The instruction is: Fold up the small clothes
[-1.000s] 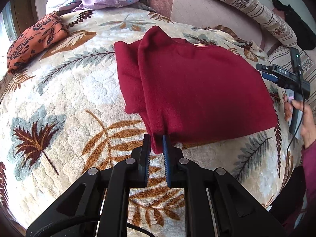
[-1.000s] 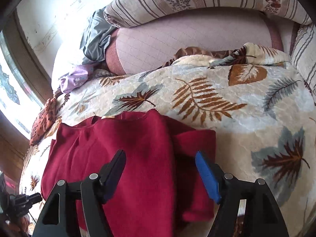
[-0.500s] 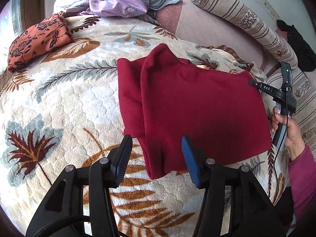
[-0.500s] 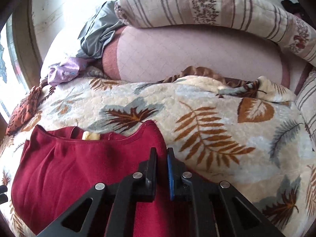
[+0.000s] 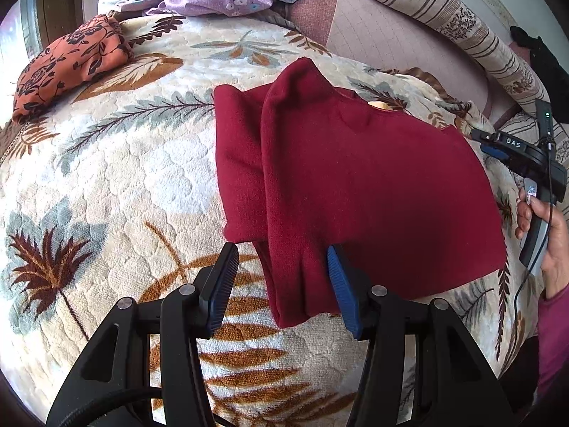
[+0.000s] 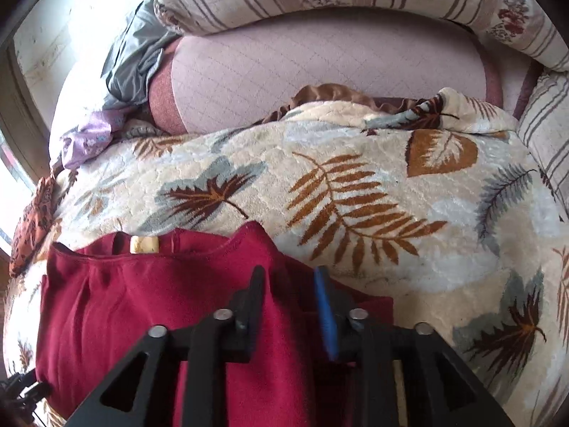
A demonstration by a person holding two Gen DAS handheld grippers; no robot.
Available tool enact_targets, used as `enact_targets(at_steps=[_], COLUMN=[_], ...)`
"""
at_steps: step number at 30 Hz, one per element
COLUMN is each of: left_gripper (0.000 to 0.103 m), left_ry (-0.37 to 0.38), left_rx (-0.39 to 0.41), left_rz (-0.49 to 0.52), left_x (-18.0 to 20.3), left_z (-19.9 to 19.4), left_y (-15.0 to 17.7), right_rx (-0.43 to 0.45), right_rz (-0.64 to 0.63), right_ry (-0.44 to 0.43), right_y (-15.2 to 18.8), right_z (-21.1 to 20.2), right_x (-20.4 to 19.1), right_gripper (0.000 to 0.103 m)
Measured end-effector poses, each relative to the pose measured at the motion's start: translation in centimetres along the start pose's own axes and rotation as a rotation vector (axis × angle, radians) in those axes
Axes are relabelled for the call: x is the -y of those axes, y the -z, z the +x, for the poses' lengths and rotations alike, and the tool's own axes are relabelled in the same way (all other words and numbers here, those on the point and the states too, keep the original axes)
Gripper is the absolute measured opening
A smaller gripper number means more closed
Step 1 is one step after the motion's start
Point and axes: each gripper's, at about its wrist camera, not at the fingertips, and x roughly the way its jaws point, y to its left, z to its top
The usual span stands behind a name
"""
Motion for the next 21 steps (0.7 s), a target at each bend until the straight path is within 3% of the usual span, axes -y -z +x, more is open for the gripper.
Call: enact_targets(at_steps=[3,6,10,16,21], left_gripper=[0.052,0.052,0.052,0.052,0.052], left_ry=[-0.002,-0.002,0.001,0.011,0.011], left_rx=[0.011,0.014,0.011,-0.003,-0.012], left_rz=[-0.01,-0.031,-0.053,-0.074,-0.082], left_x=[-0.3,-0.8,-1.6,-2.5,-3.0], left_z=[-0.4,-0.6,-0.5,-0.2,0.1], left_y=[0.2,0.3,0.4,0.5,0.4], right_rx=[0.064,0.035,-0.015,-0.078,-0.149], right_rz=[-0.025,-0.135,-0.282,-0.382,-0.373], right_ry=[-0.105,-0.247,-0.36,-0.409,-0.373], right_y=[0.4,1.1,2.6,4.1,4.0], right_z=[-2.4,-2.9,-1.5,2.9,7.6], right_x=[-2.5,-7.5,-15.4,-24.5,-28.2], right_gripper=[0.047,0.047,0.047,0.043,0.043])
